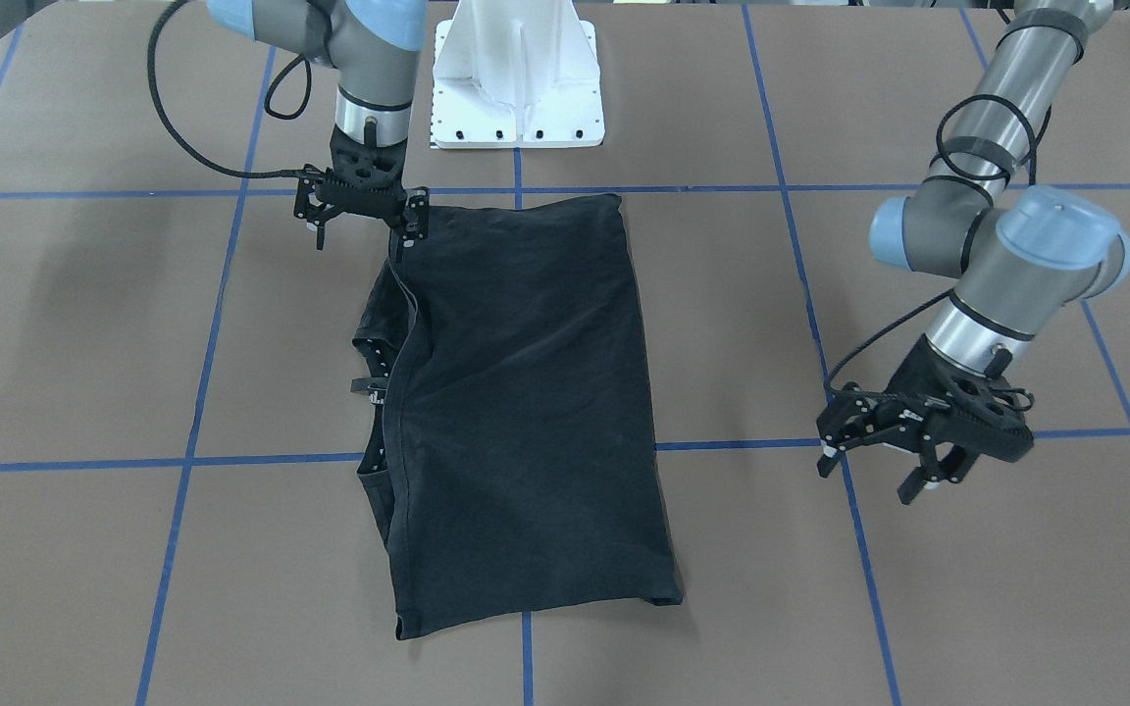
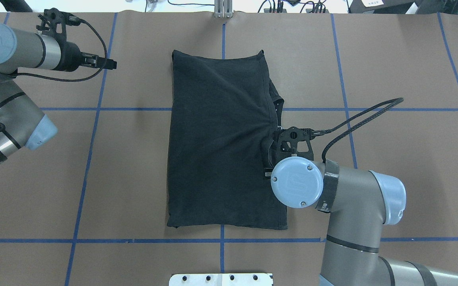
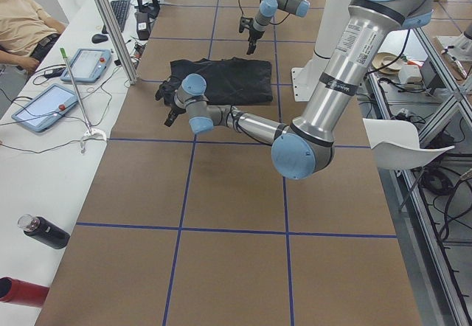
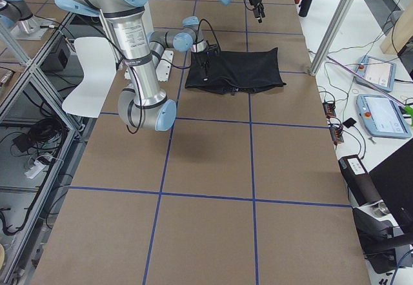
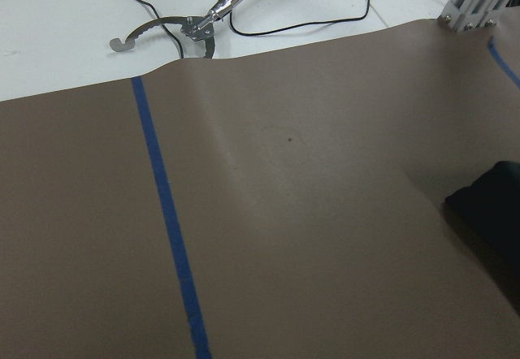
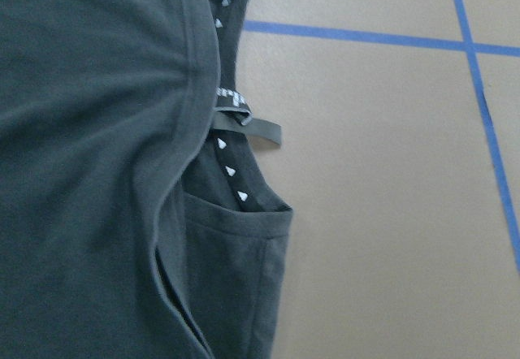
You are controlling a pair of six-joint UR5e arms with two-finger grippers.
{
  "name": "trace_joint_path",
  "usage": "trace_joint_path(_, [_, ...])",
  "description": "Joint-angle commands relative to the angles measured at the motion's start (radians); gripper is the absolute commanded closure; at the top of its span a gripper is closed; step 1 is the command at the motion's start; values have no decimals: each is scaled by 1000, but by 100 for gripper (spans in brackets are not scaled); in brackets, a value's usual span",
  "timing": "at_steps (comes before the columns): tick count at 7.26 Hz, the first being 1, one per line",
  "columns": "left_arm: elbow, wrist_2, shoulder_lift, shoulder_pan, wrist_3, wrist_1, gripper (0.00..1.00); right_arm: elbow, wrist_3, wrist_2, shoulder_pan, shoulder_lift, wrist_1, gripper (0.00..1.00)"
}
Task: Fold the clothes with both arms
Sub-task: 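Move the right gripper to the shirt's side while the left gripper approaches the other side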
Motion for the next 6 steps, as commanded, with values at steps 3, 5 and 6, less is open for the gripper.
trace_joint_path(3, [-576,93,164,294,-266,412,0,52,-21,81,58,-205,365,0])
trace_joint_path(5, [-620,253,169,514,-486,438,0,86,-25,84,80,-247,387,0])
trace_joint_path(6, [-617,304,172,585,-543,440,0,89,-44,111,101,-248,399,0])
